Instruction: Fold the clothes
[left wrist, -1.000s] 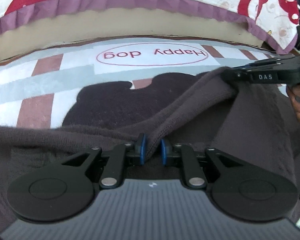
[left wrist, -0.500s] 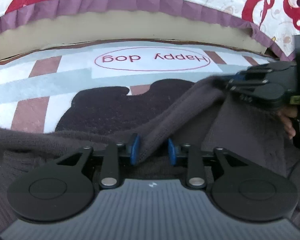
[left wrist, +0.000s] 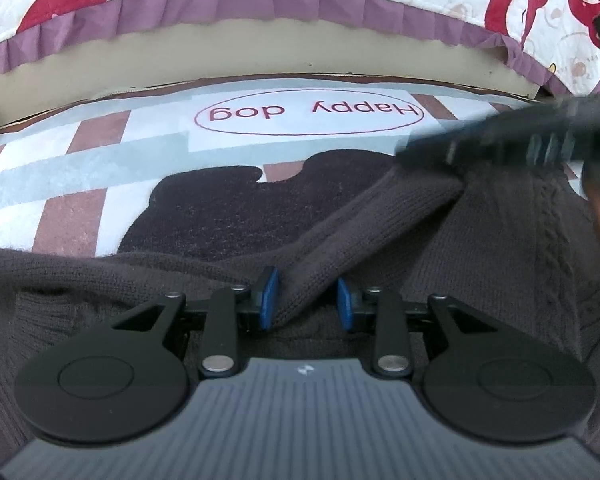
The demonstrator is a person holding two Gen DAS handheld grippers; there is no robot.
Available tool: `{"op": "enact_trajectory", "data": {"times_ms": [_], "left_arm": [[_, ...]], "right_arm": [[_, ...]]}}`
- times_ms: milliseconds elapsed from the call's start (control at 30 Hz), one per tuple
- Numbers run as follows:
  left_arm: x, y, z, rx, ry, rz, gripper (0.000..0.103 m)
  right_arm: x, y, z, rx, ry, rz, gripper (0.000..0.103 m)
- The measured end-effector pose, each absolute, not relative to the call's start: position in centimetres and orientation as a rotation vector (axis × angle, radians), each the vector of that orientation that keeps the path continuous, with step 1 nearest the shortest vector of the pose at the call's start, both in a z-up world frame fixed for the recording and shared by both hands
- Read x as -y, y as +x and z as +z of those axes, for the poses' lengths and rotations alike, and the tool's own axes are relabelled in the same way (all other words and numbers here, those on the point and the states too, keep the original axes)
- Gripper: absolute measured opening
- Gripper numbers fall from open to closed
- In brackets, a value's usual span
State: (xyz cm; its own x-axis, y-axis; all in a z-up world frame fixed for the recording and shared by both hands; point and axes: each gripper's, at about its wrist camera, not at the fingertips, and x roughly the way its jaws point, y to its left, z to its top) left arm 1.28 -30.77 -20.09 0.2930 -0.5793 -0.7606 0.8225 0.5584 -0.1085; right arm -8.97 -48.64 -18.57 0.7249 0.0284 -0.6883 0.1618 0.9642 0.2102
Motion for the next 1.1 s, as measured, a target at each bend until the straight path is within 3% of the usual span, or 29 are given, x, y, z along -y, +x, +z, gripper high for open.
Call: {"op": "enact_trajectory", "data": {"times_ms": [67, 300, 367, 467, 567, 700, 933, 1100], "left_arm": [[30.7, 1.3, -20.1, -0.852, 0.326, -0.958, 0.030], [30.8, 1.0, -20.1, -0.843, 0.344, -0.957, 0.030], [30.8, 0.9, -20.1, -0.843, 0.345, -0.955, 0.030], [30.8, 0.9, -20.0, -0.844, 0.345, -0.953, 0.031], [30.7, 1.4, -19.9, -0.851, 0.320, -0.958, 0.031], [29.6, 2.8, -19.0, -0.857, 0.225, -0.948, 0.043], [26.5, 6.9, -16.1, -0.822, 0.134, -0.861, 0.047], [27.0, 9.4, -16.7, -0.894, 0.163, -0.882, 0.053]], "right_arm": [[47.9, -8.8, -20.2, -0.827, 0.252, -0.062, 0.041], [46.4, -7.9, -22.4, -0.814, 0.240, -0.078, 0.061], [45.1, -7.8, -22.7, -0.812, 0.147, -0.085, 0.056], [44.6, -8.0, -22.4, -0.791, 0.146, -0.074, 0.019], [45.0, -7.7, -22.5, -0.756, 0.155, -0.099, 0.006], [45.9, -7.0, -22.3, -0.716, 0.184, -0.151, 0.004], [47.2, -5.8, -21.7, -0.666, 0.215, -0.195, 0.004], [47.1, -6.3, -20.8, -0.635, 0.193, -0.196, 0.004]]}}
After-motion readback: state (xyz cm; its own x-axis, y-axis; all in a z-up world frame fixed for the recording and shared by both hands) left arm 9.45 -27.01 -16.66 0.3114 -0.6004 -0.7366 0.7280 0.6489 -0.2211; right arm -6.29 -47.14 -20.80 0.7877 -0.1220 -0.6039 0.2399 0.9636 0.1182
